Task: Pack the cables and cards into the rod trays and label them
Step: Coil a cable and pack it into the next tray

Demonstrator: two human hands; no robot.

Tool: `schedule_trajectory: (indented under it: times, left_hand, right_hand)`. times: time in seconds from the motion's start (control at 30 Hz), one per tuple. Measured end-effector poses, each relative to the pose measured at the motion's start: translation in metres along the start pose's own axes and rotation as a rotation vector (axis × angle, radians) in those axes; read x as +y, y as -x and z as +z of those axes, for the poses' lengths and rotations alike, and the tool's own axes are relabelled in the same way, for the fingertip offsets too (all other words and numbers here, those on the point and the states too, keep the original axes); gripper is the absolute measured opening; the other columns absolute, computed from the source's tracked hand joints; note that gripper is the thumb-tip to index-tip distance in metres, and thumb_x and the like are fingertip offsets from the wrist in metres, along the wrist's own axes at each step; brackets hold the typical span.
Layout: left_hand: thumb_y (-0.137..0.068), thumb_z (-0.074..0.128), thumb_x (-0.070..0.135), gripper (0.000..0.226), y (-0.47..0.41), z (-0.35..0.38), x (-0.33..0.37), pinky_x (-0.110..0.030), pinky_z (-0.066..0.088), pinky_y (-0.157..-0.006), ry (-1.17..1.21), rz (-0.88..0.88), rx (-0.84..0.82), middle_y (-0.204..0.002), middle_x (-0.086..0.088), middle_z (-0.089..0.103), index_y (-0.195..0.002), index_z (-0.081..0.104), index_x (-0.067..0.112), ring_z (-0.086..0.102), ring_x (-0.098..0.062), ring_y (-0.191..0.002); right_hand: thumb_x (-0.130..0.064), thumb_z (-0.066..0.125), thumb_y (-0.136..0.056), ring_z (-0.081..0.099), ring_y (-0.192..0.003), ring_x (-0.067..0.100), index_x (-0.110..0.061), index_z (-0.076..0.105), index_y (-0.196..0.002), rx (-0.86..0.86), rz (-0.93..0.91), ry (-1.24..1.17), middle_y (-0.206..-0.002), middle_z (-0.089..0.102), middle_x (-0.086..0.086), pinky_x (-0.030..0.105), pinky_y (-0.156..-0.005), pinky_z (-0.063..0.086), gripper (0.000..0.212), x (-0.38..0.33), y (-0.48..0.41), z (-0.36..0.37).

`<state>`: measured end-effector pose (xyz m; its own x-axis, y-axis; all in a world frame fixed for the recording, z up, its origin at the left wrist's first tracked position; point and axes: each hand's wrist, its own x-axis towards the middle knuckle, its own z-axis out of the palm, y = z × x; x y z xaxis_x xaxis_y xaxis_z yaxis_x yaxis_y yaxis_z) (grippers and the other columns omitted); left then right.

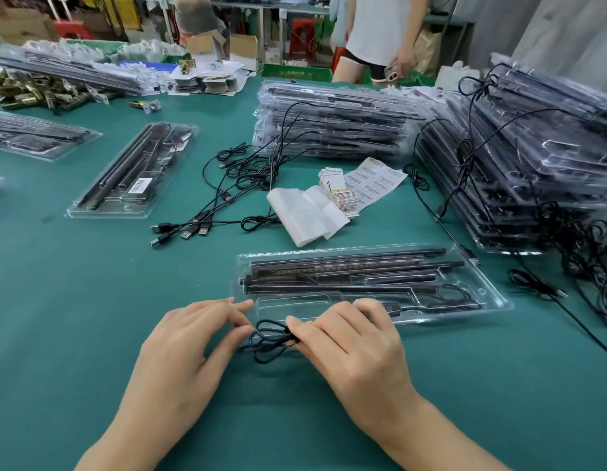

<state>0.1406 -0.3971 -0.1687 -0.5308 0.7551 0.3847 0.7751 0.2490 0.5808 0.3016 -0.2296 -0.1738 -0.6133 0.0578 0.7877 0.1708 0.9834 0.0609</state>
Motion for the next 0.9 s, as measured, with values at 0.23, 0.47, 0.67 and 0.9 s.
schedule_trajectory:
  times: [0.23,0.47,0.67,0.9]
  left_hand:
    - [-0.093,0.049,0.052,0.014,0.0,0.0,0.001,-0.031,0.051,-0.086,0.057,-0.021,0.011,-0.121,0.037,0.064,-0.094,0.059,0.042,0.061,0.004,-0.114]
    - [-0.096,0.05,0.041,0.025,0.001,-0.002,0.003,-0.034,0.043,-0.088,-0.203,0.152,0.02,-0.113,0.037,0.06,-0.096,0.071,0.028,0.062,-0.003,-0.109]
    - [-0.099,0.064,0.03,0.008,0.005,0.009,0.009,-0.025,0.047,-0.066,-0.107,0.085,0.148,-0.109,0.016,0.055,-0.095,0.061,0.023,0.058,-0.002,-0.086]
    - [-0.092,0.062,0.051,0.024,0.005,0.007,0.009,-0.029,0.046,-0.074,-0.129,0.013,0.191,-0.089,0.021,0.058,-0.085,0.057,0.029,0.058,-0.006,-0.089]
  right_hand:
    - [-0.023,0.071,-0.098,0.061,-0.071,0.016,-0.01,0.078,-0.098,0.021,0.165,-0.228,-0.081,0.066,-0.002,0.032,-0.063,0.051,0.015,0.003,0.0,0.0]
    - [-0.021,0.072,-0.096,0.064,-0.074,0.014,-0.009,0.076,-0.099,-0.05,0.221,-0.277,-0.086,0.068,-0.002,0.027,-0.065,0.055,0.013,0.003,0.001,0.003]
    - [-0.02,0.077,-0.091,0.062,-0.075,0.007,-0.009,0.076,-0.099,-0.074,0.324,-0.317,-0.088,0.07,-0.004,0.012,-0.074,0.048,0.014,0.003,0.0,0.001]
    - [-0.02,0.077,-0.091,0.044,-0.078,-0.007,-0.011,0.075,-0.101,-0.1,0.412,-0.405,-0.088,0.067,-0.008,0.006,-0.077,0.038,0.013,0.004,0.001,0.0]
